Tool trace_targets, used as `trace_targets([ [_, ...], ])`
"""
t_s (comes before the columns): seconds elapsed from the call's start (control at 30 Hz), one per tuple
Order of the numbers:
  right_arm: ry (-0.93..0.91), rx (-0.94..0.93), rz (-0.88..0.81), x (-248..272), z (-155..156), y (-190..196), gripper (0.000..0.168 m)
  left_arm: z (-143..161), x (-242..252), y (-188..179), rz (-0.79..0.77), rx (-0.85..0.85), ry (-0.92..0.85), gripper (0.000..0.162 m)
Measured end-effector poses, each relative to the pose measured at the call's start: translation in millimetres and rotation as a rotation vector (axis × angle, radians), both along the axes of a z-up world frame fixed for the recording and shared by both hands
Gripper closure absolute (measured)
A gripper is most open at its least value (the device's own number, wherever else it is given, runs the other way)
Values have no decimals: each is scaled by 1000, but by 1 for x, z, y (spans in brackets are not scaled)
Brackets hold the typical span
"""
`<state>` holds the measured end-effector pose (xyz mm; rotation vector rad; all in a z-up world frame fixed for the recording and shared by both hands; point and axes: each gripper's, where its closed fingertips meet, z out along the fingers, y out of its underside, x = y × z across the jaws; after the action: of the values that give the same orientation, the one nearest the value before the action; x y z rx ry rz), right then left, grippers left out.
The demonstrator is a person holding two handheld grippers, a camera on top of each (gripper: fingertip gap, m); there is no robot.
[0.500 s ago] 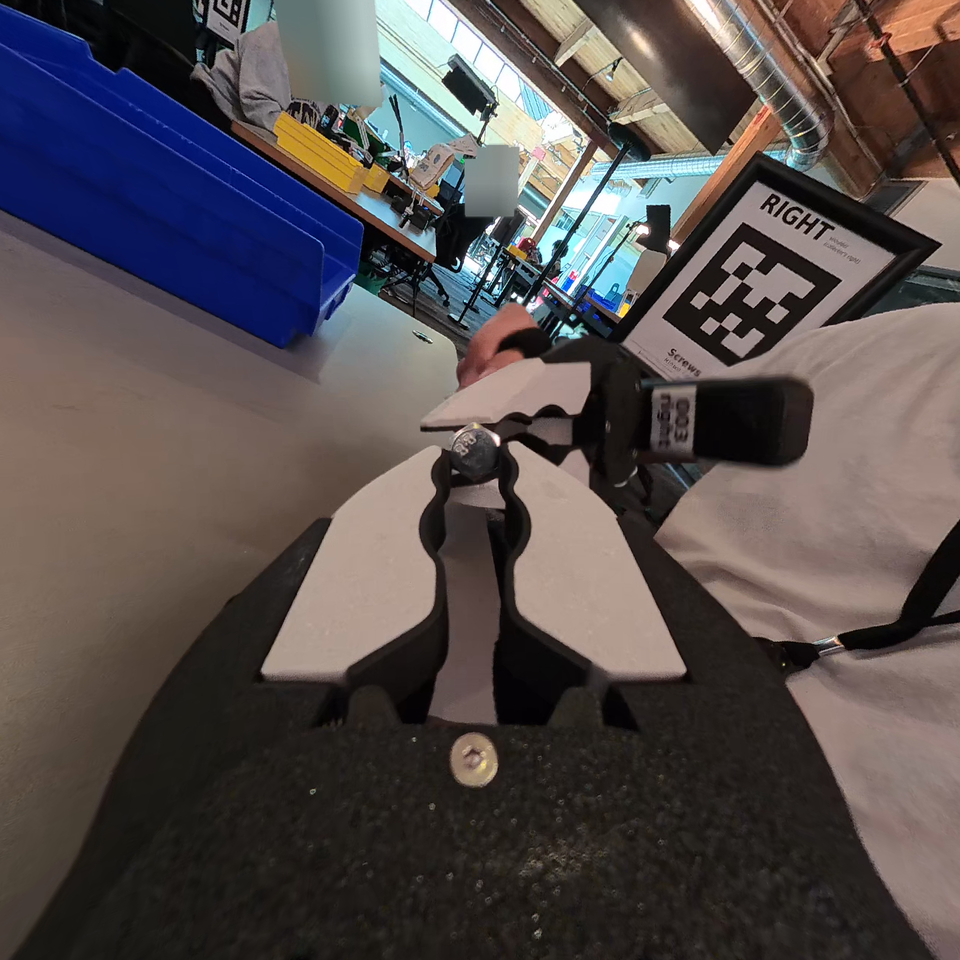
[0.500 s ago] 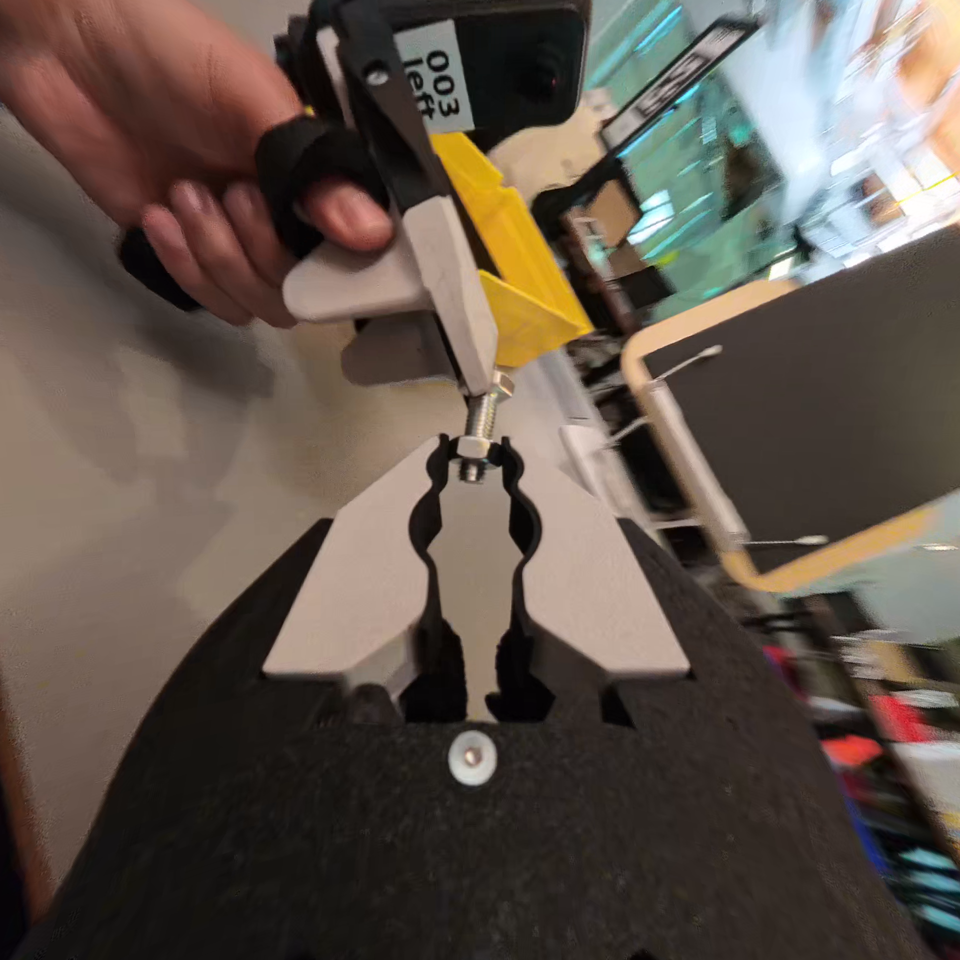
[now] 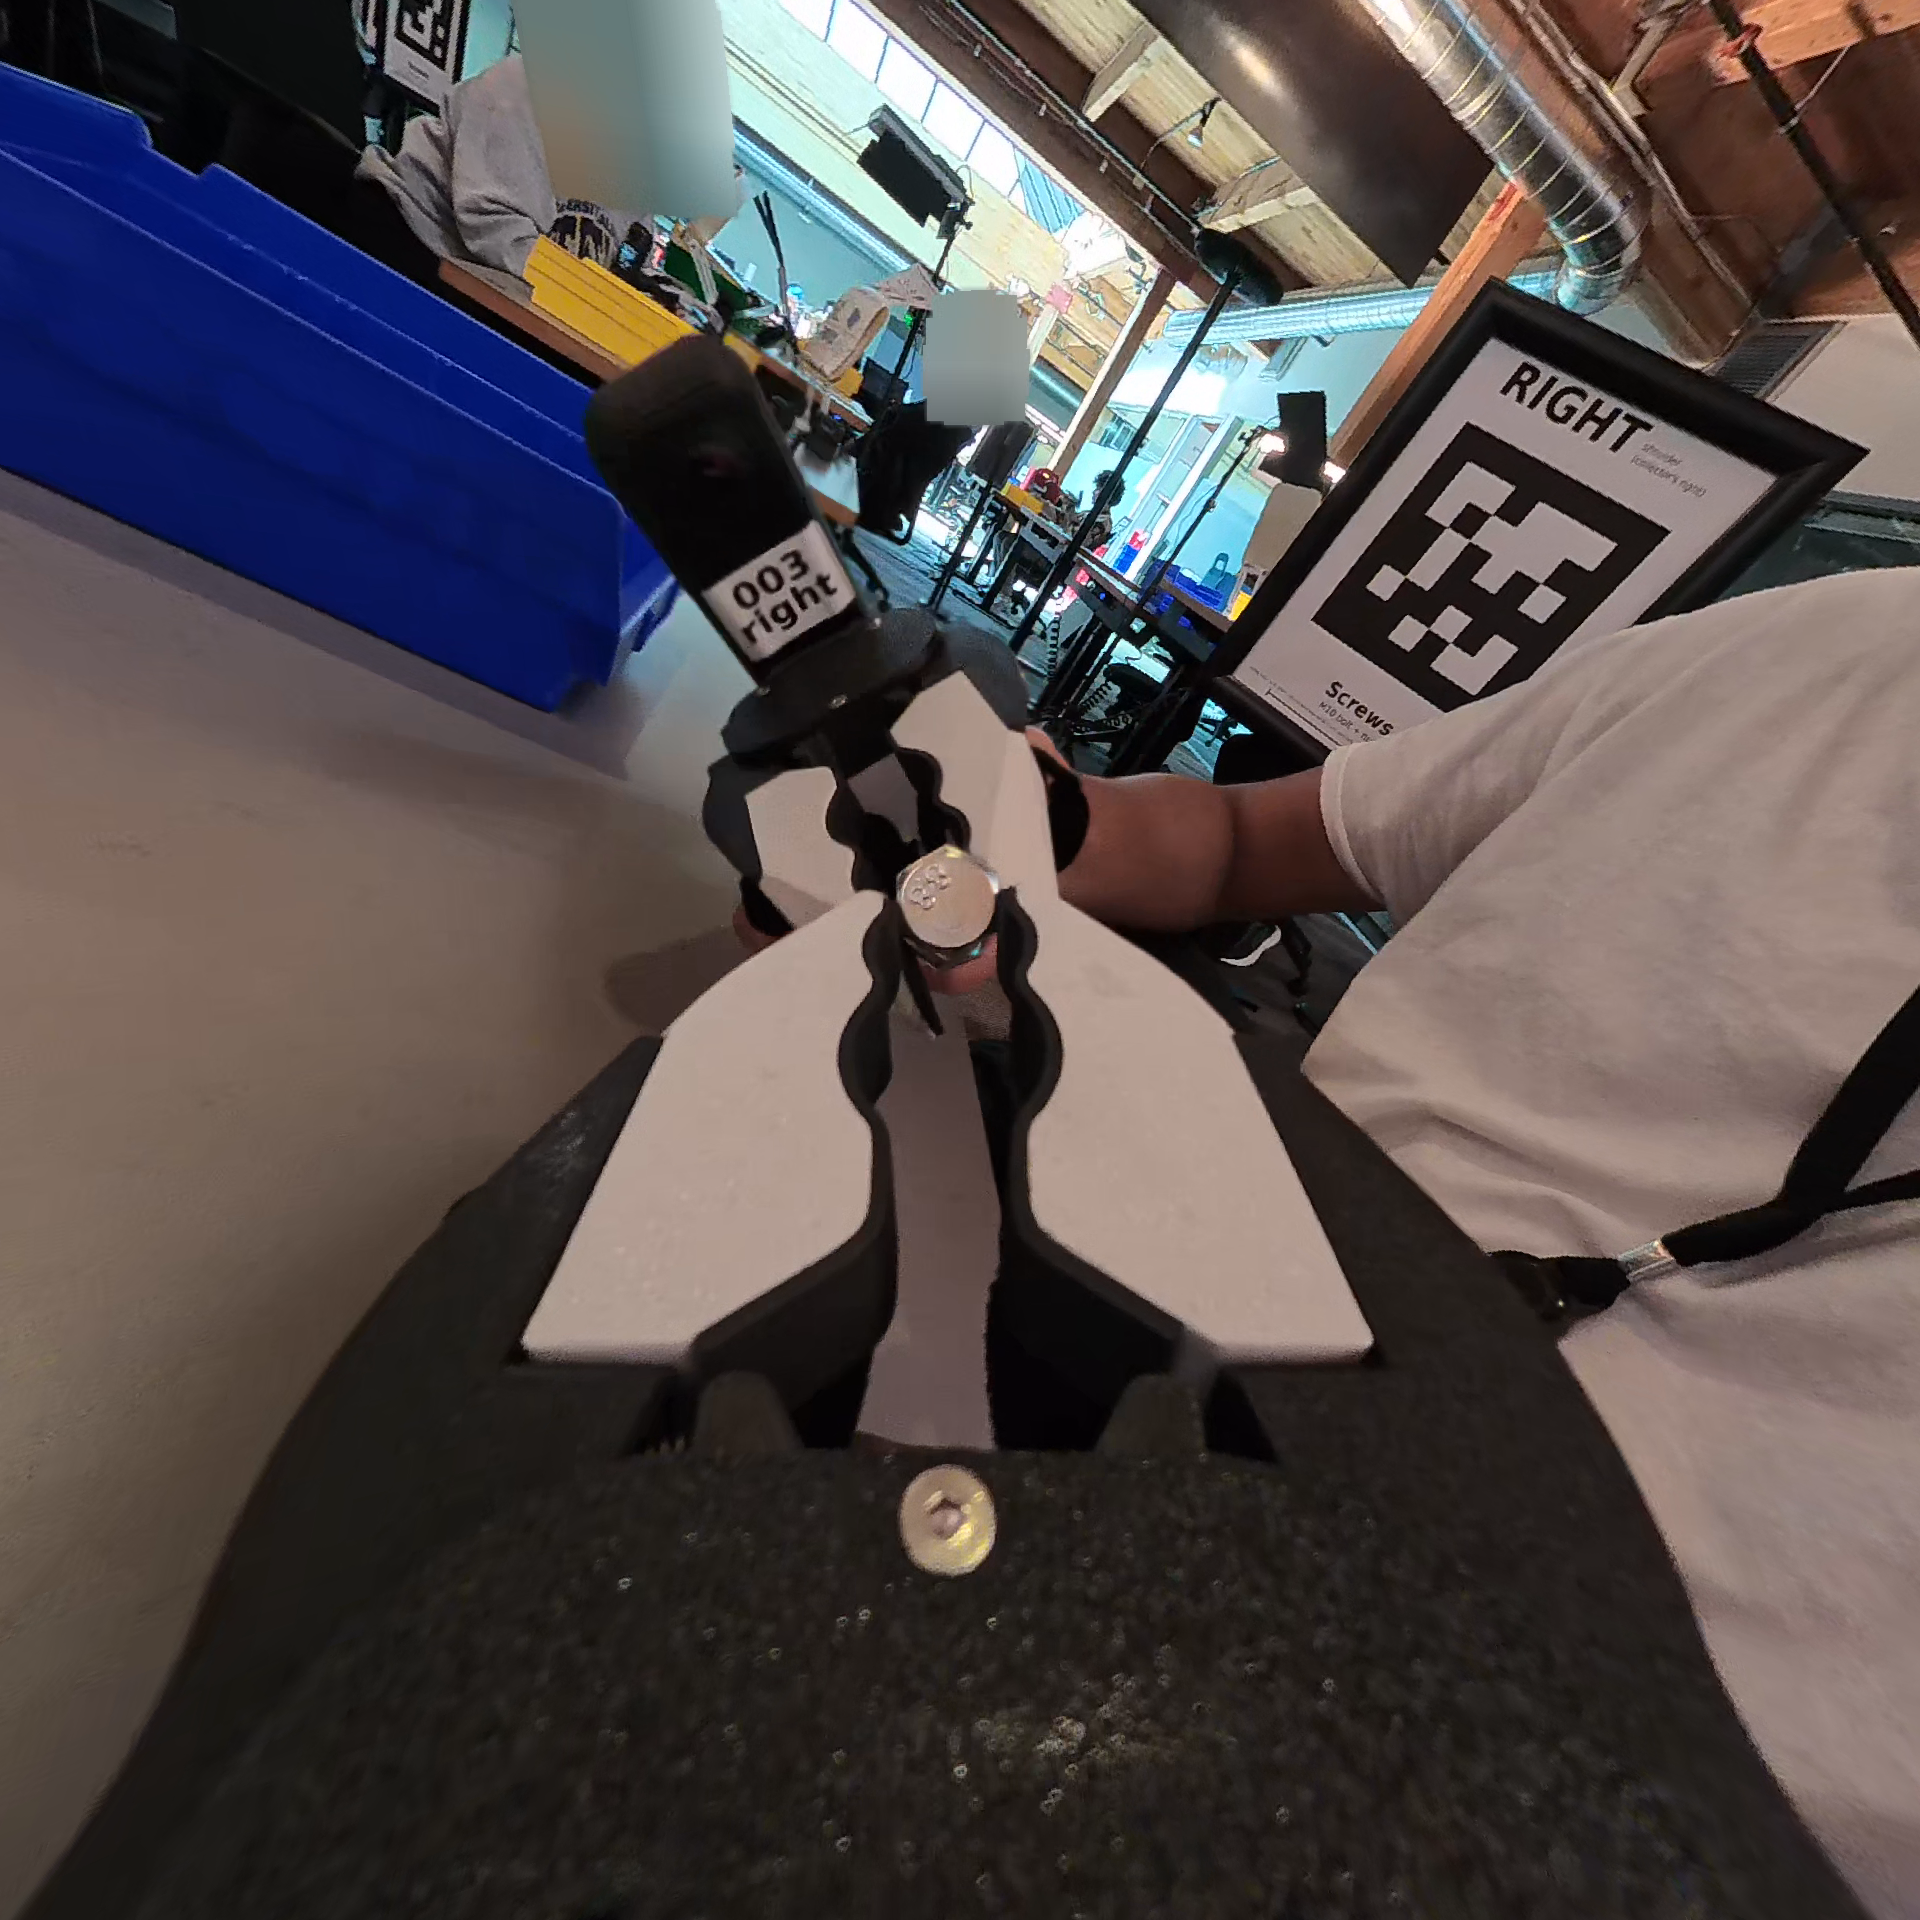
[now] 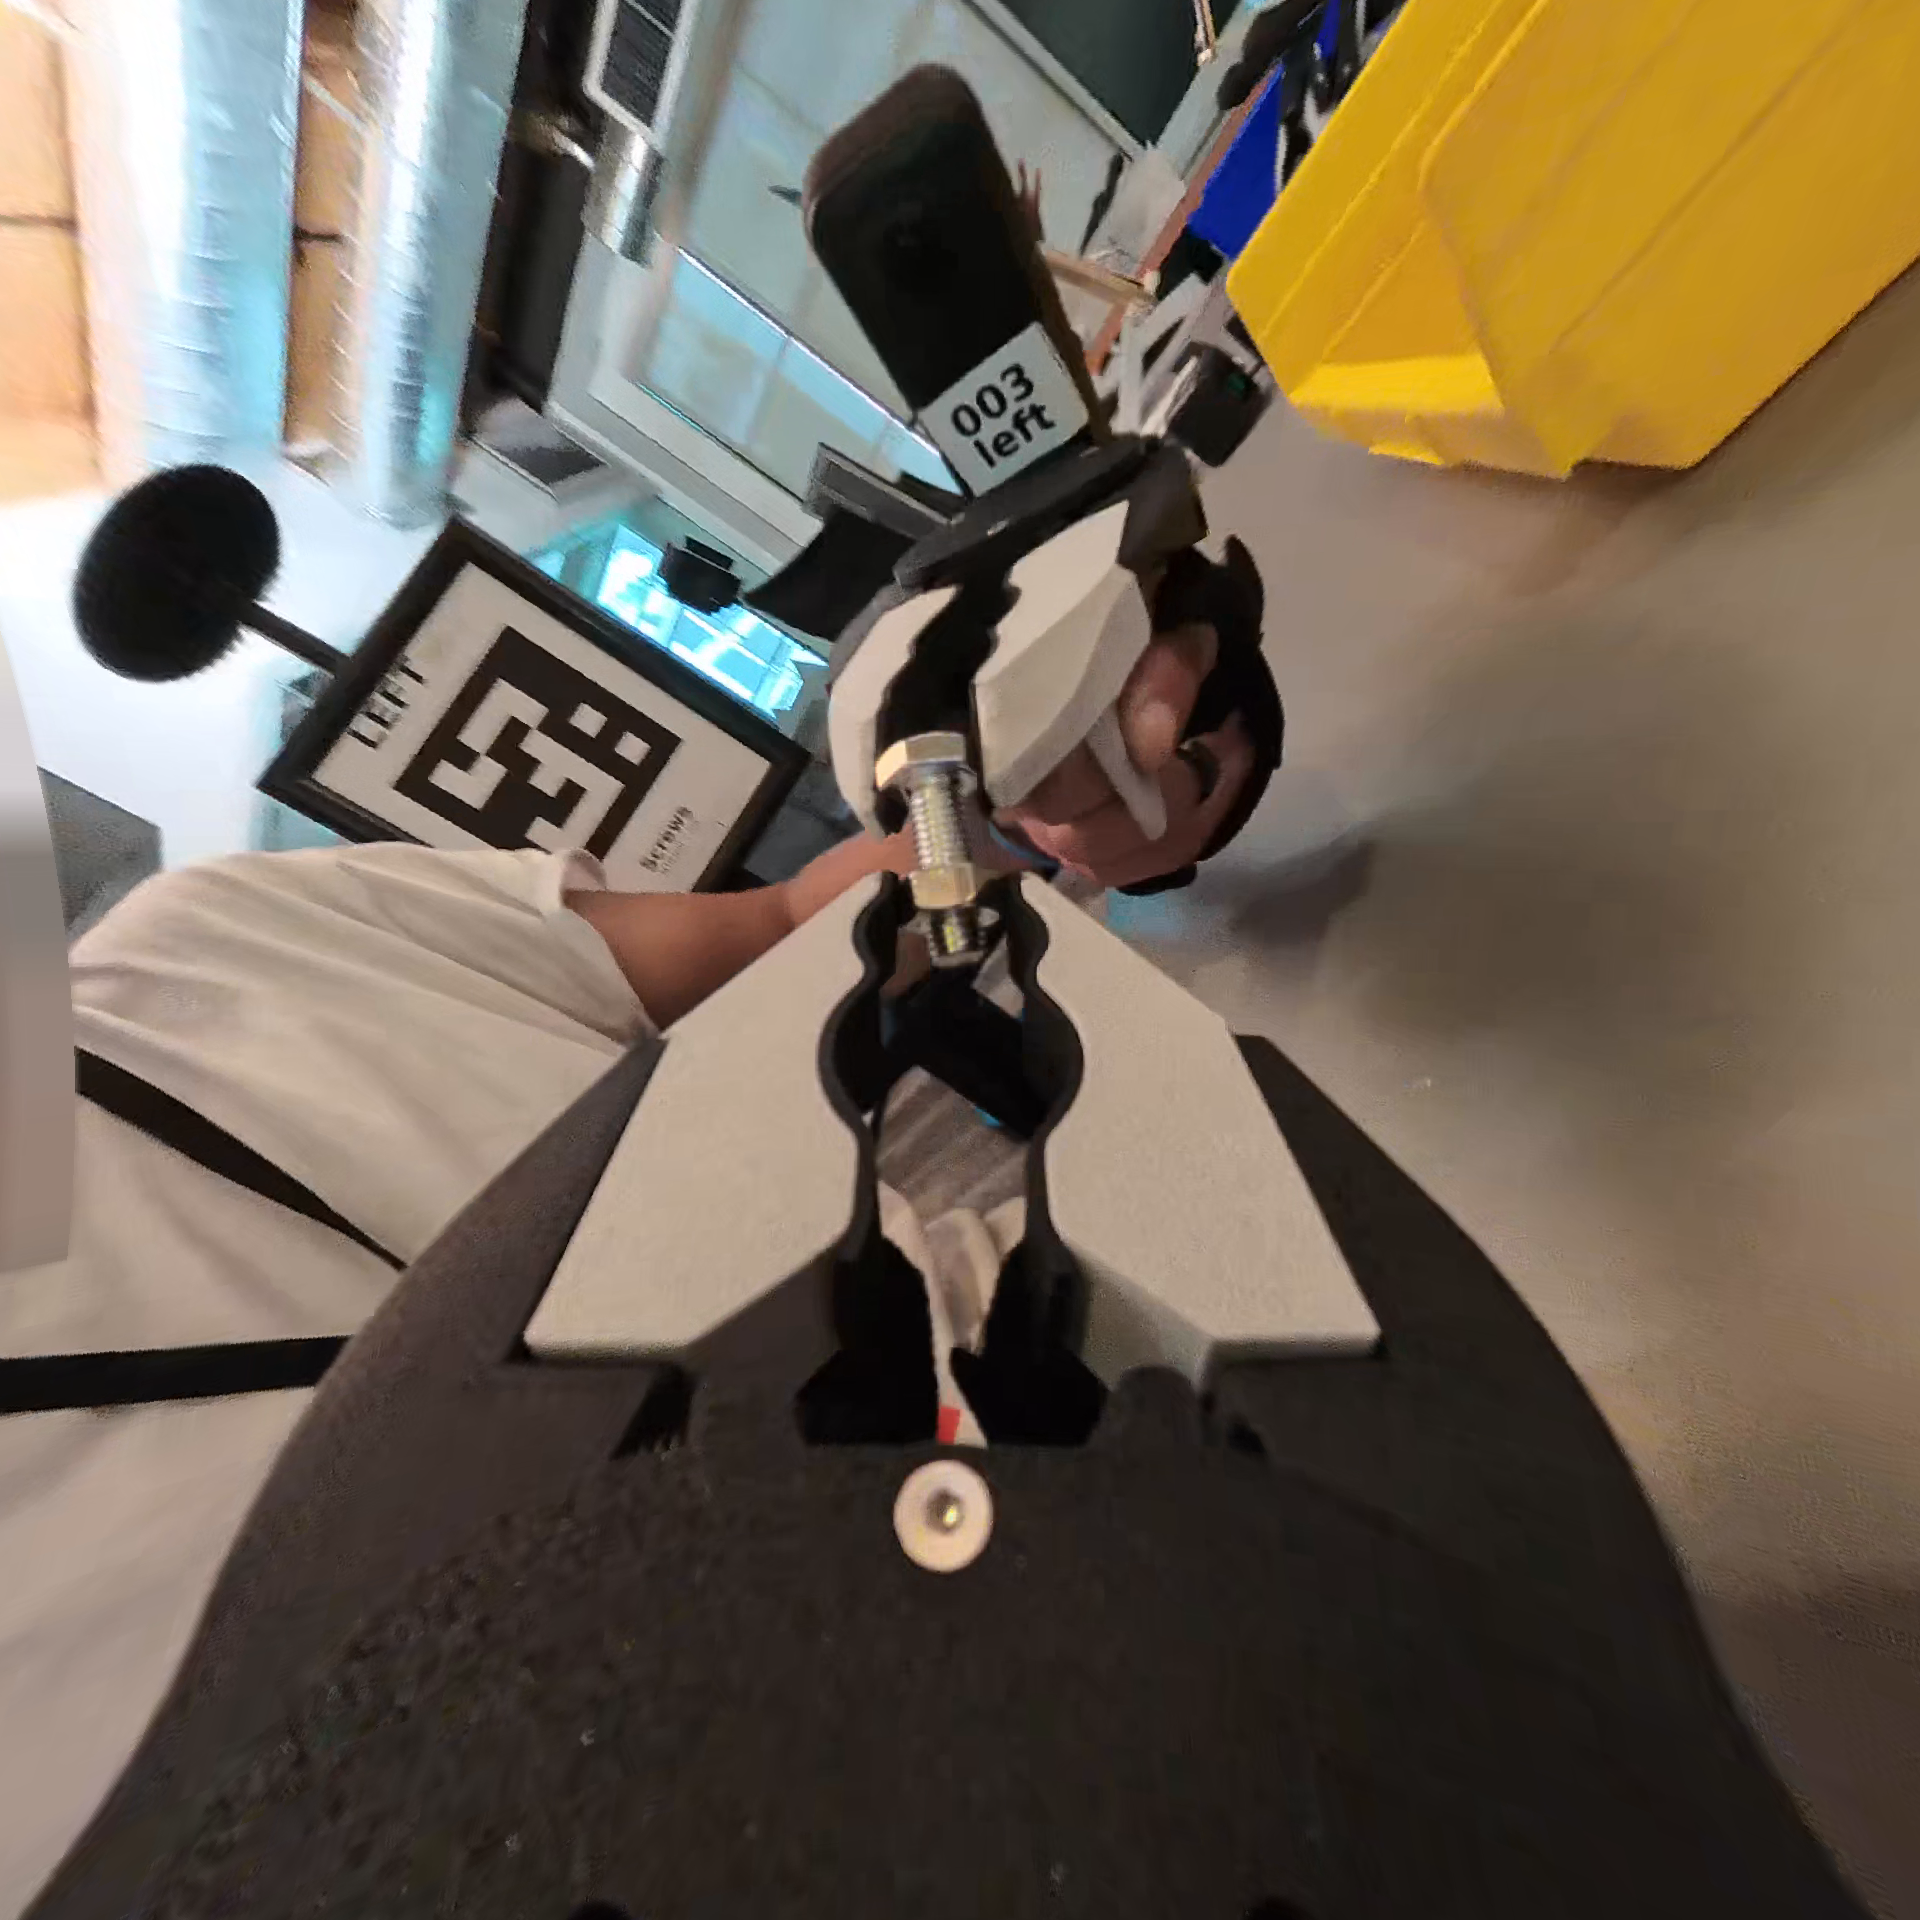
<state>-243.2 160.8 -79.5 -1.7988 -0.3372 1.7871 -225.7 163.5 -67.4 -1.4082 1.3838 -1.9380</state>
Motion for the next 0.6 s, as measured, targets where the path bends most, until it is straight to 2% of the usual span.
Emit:
trace_targets([
  [0.07, -10, 23, -40, 4, -1, 4, 137, 3, -1, 4, 13, -20, -15, 145],
  [0.13, -122, 113, -91, 6, -8, 8, 124, 6, -3, 10, 37, -42, -28, 145],
  [0.23, -569, 430, -206, 12, -35, 18, 112, 9, -4, 17, 54, -72, -39, 145],
  [0.33, -978, 747, -425, 28, -35, 33, 113, 7, -3, 19, 64, -74, -32, 145],
  [0.43, -1229, 1068, -664, 37, -6, 34, 121, 5, -1, 17, 67, -70, -19, 145],
  [0.5, -1318, 1185, -681, 28, 0, 28, 122, 4, 0, 16, 65, -70, -16, 145],
  [0.6, -1342, 1191, -673, 18, -2, 27, 125, 3, 3, 14, 61, -79, -8, 145],
])
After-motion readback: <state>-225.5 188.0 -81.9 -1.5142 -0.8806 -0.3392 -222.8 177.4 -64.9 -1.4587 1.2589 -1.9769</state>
